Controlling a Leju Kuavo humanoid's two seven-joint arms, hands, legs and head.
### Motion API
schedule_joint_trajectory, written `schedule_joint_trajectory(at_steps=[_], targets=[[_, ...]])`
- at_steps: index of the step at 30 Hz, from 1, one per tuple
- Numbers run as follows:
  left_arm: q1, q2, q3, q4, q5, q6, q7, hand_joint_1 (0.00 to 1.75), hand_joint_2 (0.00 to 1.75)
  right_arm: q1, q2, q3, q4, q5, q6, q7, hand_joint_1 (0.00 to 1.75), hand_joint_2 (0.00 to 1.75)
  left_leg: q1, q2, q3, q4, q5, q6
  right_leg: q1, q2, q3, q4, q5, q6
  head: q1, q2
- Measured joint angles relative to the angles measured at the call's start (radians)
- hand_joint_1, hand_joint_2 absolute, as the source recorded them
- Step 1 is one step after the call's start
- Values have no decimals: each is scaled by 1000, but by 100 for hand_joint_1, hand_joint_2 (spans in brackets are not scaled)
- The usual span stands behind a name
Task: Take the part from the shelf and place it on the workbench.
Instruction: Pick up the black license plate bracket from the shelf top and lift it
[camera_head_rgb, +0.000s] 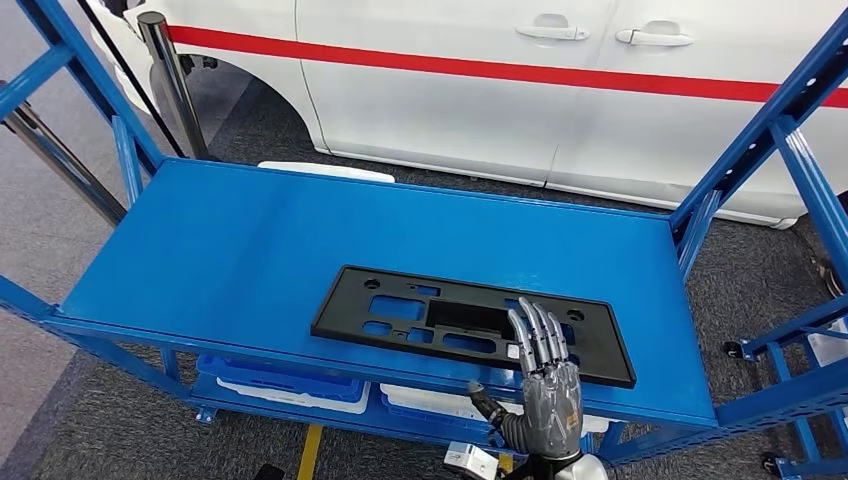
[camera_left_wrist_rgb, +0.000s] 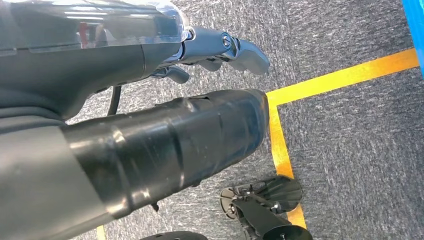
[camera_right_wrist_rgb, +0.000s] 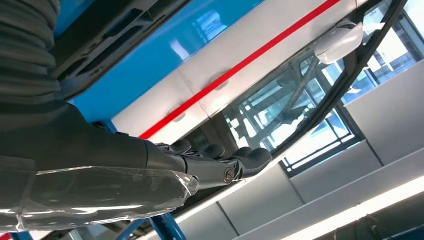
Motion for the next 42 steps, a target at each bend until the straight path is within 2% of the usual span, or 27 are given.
schedule_joint_trajectory(at_steps=[4, 12, 18, 25, 42], targets=[[-5, 0, -9, 0, -8, -3, 8, 0, 0, -48, -45, 40, 20, 66, 5, 70, 0, 175, 1, 0, 0, 0, 0, 0, 0, 0, 0, 1, 0, 0, 0, 0], [-20, 0, -27, 0, -14, -17, 17, 0, 0, -213, -135, 180, 133, 252, 59, 240, 0, 175, 1, 0, 1, 0, 1, 0, 0, 0, 1, 1, 0, 0, 0, 0], [-22, 0, -40, 0, -11, -17, 22, 0, 0, -293, -186, 247, 191, 269, 101, 301, 0, 175, 1, 0, 1, 0, 1, 0, 0, 0, 1, 1, 0, 0, 0, 0], [-23, 0, -44, 0, -10, -18, 28, 0, 0, -368, -232, 302, 206, 236, 143, 323, 0, 175, 1, 0, 1, 0, 1, 0, 0, 0, 1, 1, 0, 0, 0, 0], [-24, 0, -46, 0, -10, -19, 29, 0, 0, -390, -254, 336, 201, 215, 157, 338, 0, 175, 1, 0, 1, 0, 1, 0, 0, 0, 1, 2, 0, 0, 0, 0]])
